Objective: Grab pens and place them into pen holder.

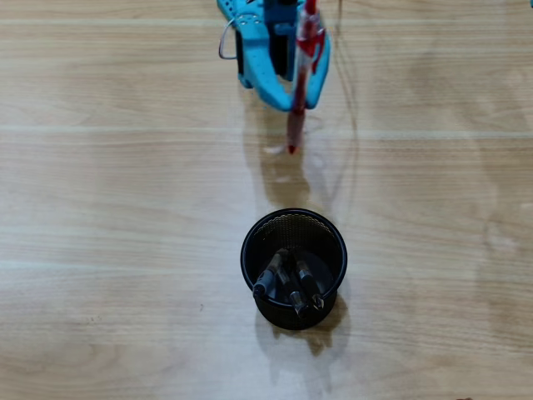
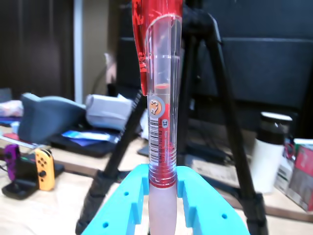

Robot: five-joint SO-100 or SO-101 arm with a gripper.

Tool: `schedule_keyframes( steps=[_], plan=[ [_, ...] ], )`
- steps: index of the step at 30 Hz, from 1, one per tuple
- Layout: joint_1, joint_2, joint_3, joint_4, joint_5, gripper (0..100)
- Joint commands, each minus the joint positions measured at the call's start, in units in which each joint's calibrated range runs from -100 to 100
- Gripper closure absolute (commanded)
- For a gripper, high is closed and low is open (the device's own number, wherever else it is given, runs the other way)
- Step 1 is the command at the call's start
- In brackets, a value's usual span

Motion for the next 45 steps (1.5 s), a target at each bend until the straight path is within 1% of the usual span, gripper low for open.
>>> schedule_keyframes(
  steps=[1, 12, 18, 22, 36, 41, 45],
  plan=[
    [-0.71, 3.28, -7.12, 0.43, 0.34, 98],
    [-1.34, 20.83, -18.12, 0.34, -0.16, 98],
    [-1.34, 31.17, -28.84, 0.26, -1.84, 98],
    [-1.43, 36.54, -33.98, 0.34, -1.99, 98],
    [-0.71, 38.31, -34.16, 0.34, -1.89, 98],
    [-0.89, 37.55, -31.63, -0.09, -1.84, 91],
    [-0.71, 37.47, -30.10, -0.35, -1.94, 90]
  ],
)
